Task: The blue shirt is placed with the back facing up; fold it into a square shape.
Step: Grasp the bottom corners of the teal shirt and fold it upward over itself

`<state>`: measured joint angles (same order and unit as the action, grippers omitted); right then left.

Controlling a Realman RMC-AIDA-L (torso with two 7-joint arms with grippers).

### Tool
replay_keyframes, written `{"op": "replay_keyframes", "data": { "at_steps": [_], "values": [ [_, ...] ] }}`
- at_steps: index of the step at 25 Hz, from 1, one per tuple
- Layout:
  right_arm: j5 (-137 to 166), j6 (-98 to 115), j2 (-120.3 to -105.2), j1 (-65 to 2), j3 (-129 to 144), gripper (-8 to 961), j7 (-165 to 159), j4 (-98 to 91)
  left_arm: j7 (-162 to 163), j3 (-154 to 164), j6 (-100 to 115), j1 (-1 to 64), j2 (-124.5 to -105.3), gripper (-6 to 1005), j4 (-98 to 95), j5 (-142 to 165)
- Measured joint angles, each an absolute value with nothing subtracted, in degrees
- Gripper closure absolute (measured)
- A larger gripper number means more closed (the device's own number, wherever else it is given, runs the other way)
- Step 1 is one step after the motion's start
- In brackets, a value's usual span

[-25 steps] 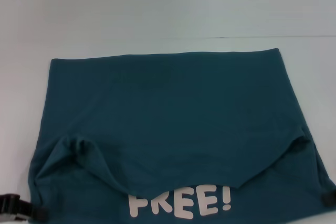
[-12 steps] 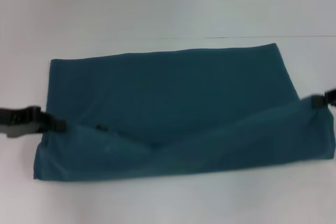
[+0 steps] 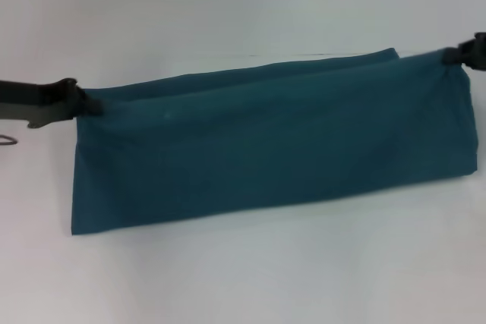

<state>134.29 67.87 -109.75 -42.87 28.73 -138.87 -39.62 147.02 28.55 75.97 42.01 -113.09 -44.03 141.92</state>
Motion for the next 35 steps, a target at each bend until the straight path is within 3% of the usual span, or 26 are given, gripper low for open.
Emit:
{"op": "replay_keyframes", "data": {
  "at_steps": [5,13,28,35],
  "values": [
    [134.5,52.7,-111.53,-45.8,34.8,821,-139.1,-35.0,148.4,34.0,65.9,43.4,-114.38,973,-41.5,142.1],
    [134.5,38.8,-112.85,-49.5,41.0,810,-139.1,-29.9,148.8,36.2,55.5,45.0,-115.44,972,-38.4,142.1],
    [134.7,34.6,-112.10,-53.4,43.8,789,-139.8,-26.2,149.9,36.2,50.4,46.5,-115.39,972,-36.8,142.3],
    [134.8,34.4,-111.80,-54.2,44.7,780,-139.8,-25.5,149.6,36.2,49.2,46.5,-115.52,910,-36.4,142.4]
  ]
}}
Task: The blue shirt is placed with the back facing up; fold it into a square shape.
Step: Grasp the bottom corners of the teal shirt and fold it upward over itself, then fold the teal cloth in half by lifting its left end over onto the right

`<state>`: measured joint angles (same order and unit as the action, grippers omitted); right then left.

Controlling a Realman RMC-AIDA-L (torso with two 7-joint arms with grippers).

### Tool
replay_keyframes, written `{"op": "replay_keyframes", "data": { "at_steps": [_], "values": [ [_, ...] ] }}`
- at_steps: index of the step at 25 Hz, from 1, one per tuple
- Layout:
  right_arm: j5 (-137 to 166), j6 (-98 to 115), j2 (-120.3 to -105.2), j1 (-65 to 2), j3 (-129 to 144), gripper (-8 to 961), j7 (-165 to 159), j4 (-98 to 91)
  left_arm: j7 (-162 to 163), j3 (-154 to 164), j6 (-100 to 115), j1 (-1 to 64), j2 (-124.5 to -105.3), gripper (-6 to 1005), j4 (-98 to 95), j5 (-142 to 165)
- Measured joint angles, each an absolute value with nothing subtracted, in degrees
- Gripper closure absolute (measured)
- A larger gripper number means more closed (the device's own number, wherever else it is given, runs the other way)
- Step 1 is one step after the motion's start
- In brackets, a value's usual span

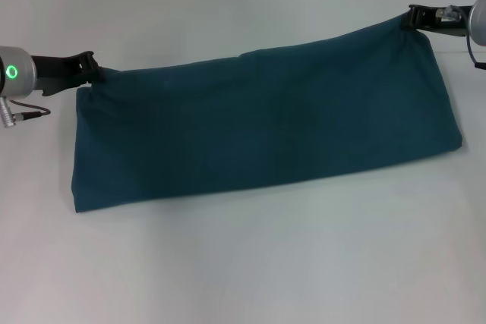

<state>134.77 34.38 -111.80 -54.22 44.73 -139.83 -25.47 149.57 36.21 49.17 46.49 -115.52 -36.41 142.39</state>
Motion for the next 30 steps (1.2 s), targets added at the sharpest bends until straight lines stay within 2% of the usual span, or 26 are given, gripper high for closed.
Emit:
{"op": "replay_keyframes", "data": {
  "at_steps": [5,10,12,17,19,23,26,30],
  "values": [
    [135.8,34.9,-110.25,-55.2,47.2,773,-139.9,-24.7,150.8,36.2,47.7,46.5,-115.79,866,-36.2,142.5],
    [137.0,34.6,-109.84,-56.3,47.4,766,-140.5,-23.8,154.1,36.3,46.0,46.1,-116.11,822,-36.1,142.5],
    [137.1,35.1,-109.71,-56.4,47.4,666,-141.1,-24.1,154.8,36.2,46.0,46.0,-116.23,804,-36.4,142.4],
    [131.7,47.5,-108.92,-52.8,43.3,435,-140.3,-31.1,154.6,35.7,50.2,44.4,-116.86,619,-40.1,139.9],
    [126.1,56.7,-108.57,-49.5,40.8,352,-138.2,-34.5,151.9,35.4,58.4,40.1,-117.64,548,-45.7,131.7],
    [115.1,72.7,-107.23,-41.7,37.9,184,-135.4,-36.1,149.9,33.5,70.2,32.6,-116.26,411,-47.2,118.0],
    [109.3,82.2,-106.46,-35.6,36.7,55,-133.8,-35.5,150.1,28.3,78.0,29.1,-115.95,412,-46.0,116.3],
    [106.9,91.8,-106.18,-29.5,34.8,56,-131.5,-34.9,150.7,22.2,86.1,24.7,-116.55,414,-43.4,116.8]
  ]
}}
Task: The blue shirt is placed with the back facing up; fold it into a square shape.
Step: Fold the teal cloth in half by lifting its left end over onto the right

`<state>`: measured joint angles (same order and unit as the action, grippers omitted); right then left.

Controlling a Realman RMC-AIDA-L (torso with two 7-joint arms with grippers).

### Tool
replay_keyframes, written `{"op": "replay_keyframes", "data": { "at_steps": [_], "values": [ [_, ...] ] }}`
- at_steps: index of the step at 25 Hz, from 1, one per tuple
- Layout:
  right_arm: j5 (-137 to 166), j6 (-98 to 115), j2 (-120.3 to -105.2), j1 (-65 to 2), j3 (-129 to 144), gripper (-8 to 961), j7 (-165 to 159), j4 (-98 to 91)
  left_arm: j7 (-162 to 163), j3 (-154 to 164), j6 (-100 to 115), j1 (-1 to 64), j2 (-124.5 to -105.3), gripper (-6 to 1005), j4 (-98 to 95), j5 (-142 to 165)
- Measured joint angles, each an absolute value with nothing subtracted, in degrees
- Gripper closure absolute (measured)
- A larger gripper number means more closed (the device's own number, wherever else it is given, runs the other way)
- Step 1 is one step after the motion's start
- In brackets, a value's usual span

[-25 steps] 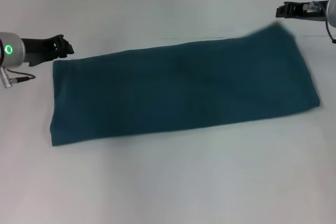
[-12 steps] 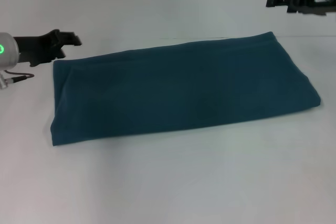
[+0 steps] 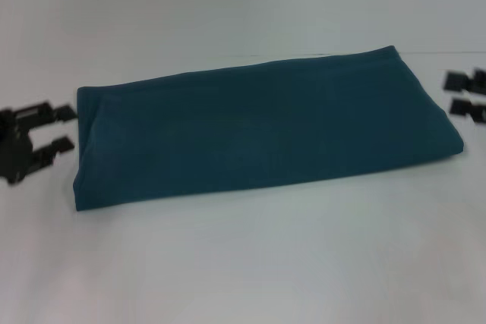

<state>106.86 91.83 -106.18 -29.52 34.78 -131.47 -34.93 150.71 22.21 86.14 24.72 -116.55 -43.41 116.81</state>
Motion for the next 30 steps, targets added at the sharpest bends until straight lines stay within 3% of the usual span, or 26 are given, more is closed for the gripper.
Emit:
{"op": "replay_keyframes", "data": {
  "at_steps": [6,13,30],
  "values": [
    [106.8,95.1,-106.85,-24.3,32.3,59,-129.4,-34.8,154.7,20.7,87.9,19.6,-118.68,417,-42.8,117.3],
    [107.3,95.4,-106.88,-24.5,32.8,60,-127.2,-34.2,158.7,21.1,84.6,18.5,-120.09,418,-42.0,119.6],
    [108.0,94.8,-106.61,-24.7,32.3,62,-126.5,-34.2,161.2,21.3,75.6,20.4,-120.26,416,-38.2,123.1]
  ]
}}
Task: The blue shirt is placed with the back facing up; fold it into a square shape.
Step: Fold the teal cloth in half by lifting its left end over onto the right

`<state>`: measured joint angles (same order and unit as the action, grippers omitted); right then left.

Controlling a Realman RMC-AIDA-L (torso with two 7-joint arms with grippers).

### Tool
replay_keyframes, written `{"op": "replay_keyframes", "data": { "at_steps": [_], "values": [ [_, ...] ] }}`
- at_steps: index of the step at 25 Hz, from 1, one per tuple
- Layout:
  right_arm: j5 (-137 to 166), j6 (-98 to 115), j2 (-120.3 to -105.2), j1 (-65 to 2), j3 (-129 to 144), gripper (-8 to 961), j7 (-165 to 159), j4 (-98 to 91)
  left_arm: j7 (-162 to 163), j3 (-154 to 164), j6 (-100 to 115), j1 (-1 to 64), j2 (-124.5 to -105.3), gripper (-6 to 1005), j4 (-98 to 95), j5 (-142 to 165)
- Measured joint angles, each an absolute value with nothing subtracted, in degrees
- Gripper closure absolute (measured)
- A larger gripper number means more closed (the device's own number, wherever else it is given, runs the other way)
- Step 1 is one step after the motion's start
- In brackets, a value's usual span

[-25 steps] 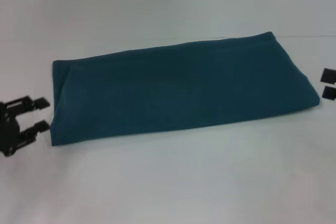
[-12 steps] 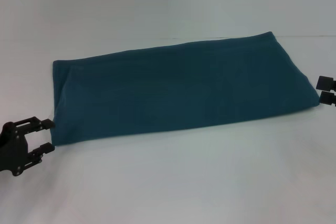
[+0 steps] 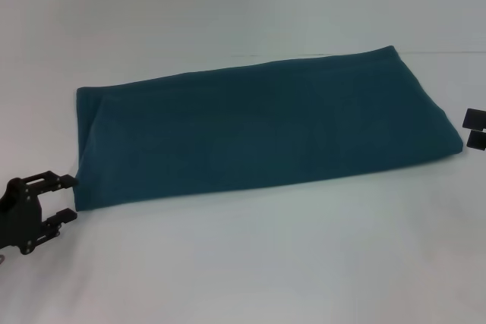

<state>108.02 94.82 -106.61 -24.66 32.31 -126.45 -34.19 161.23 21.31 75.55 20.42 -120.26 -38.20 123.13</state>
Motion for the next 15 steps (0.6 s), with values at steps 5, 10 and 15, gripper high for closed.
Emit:
{"op": "replay_keyframes", "data": {
  "at_steps": [5,10,15],
  "values": [
    [108.0,94.8,-106.61,-24.6,32.2,63,-126.3,-34.2,161.0,21.7,74.3,20.8,-120.26,412,-37.3,123.3],
    [108.0,94.8,-106.66,-24.4,32.2,64,-126.2,-34.2,159.4,22.4,74.0,21.0,-120.23,407,-37.5,123.0],
    [108.0,94.9,-106.68,-24.3,32.1,65,-126.1,-34.2,158.4,22.0,74.8,21.2,-120.13,403,-37.4,122.6]
  ]
}}
